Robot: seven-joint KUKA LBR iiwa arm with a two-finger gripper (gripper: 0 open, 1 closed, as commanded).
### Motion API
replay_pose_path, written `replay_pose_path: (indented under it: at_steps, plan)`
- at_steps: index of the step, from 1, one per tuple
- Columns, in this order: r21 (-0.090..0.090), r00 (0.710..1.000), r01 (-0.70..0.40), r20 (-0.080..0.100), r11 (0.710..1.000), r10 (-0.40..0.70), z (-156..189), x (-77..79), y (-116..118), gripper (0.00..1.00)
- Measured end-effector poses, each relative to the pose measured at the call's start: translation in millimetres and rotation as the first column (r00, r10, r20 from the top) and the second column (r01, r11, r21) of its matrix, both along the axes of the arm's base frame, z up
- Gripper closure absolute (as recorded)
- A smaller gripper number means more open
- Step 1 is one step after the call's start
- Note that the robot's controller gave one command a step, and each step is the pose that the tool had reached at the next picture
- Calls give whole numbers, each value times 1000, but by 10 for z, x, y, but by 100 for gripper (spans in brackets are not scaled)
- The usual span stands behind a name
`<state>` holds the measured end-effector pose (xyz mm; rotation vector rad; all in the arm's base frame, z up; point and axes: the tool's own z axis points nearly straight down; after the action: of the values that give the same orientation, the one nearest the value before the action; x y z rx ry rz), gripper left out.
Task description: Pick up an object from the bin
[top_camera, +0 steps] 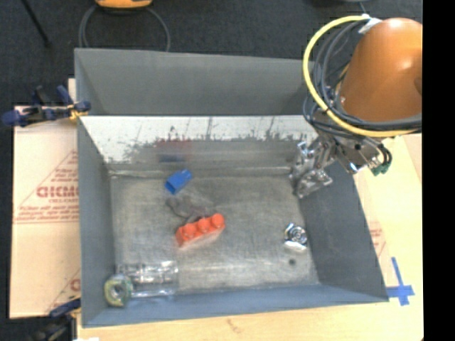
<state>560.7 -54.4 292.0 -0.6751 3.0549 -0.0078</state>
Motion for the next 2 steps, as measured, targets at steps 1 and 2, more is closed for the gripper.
replay_pose_path:
  at_steps: [1, 2]
  plan:
    - [2, 1000, 1, -9, 1000, -1, -51, -10, 9, 0]
    - [2, 998, 53, -19, 999, -53, -1071, -400, -635, 0]
